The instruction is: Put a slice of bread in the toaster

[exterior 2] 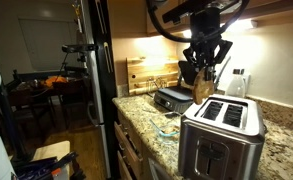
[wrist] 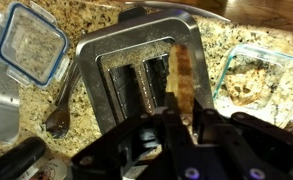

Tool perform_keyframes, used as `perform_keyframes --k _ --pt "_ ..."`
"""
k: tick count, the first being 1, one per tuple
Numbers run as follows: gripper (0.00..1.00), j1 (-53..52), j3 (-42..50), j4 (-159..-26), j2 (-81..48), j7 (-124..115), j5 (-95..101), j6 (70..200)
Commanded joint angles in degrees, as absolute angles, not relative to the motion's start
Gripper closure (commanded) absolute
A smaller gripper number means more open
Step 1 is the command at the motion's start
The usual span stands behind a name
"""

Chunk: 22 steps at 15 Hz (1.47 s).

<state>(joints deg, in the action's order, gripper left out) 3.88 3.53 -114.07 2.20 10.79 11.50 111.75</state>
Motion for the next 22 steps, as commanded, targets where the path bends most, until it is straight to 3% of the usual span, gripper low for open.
perform_keyframes --k 1,22 --pt "0.92 3.76 3.55 -111.59 0.24 11.26 12.76 110.07" --pt "0.92 3.39 2.16 -103.3 -8.2 16.69 13.14 106.06"
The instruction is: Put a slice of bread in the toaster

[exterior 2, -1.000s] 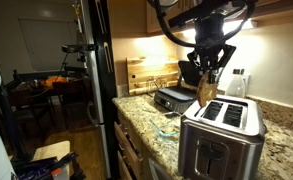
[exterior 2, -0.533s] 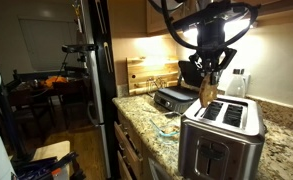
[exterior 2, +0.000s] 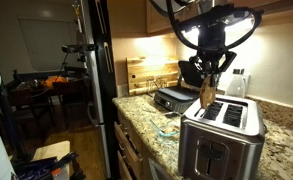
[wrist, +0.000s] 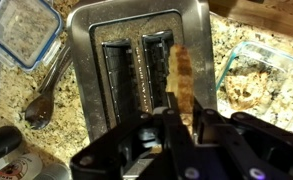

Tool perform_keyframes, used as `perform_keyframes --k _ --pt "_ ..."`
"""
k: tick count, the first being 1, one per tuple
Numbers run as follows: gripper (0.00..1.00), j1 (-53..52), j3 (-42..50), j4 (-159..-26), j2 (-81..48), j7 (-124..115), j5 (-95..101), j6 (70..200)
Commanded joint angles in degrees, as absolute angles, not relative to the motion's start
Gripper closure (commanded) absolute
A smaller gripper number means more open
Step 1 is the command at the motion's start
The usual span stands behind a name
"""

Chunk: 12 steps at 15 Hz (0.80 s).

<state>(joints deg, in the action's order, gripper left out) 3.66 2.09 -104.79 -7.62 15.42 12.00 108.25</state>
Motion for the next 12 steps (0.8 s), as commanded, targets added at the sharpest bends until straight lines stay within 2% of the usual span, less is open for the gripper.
perform_keyframes --k 1,2,3,4,6,12 --pt "0.92 3.41 2.17 -103.15 -8.41 16.81 13.15 106.03" --pt "0.91 3.44 2.19 -103.05 -8.56 16.89 13.15 106.02" --pt "0.84 3.45 2.2 -102.93 -8.7 16.93 13.14 105.95" --pt "0.61 3.43 2.21 -102.82 -8.79 16.79 13.21 105.81" --pt "0.57 3.44 2.21 -102.79 -8.8 16.76 13.19 105.76" --pt "0.19 3.48 2.24 -102.83 -8.55 16.55 13.2 105.75"
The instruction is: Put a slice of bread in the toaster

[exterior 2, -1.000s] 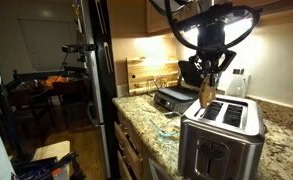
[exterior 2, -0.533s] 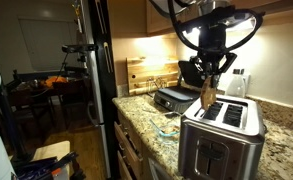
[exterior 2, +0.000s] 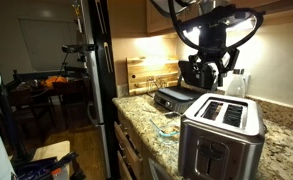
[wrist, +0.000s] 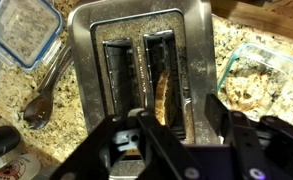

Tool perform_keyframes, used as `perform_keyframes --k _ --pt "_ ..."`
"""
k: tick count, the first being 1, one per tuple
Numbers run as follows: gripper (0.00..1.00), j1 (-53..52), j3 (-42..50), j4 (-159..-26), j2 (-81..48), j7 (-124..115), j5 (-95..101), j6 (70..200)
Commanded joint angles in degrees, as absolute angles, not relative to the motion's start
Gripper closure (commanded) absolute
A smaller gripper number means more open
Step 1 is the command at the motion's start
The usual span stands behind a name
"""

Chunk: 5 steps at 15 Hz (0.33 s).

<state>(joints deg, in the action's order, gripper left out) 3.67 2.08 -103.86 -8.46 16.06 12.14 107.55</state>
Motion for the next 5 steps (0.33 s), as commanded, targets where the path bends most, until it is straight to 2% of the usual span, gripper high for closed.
perform_keyframes --k 1,2,3,5 --pt "0.13 3.48 2.23 -102.83 -8.46 16.55 13.09 105.74" --pt "0.06 3.47 2.22 -102.82 -8.36 16.41 13.0 105.75" --pt "0.02 3.48 2.2 -102.79 -8.29 16.41 12.89 105.81" --pt "0.0 3.44 2.2 -102.72 -8.16 16.15 12.91 105.86"
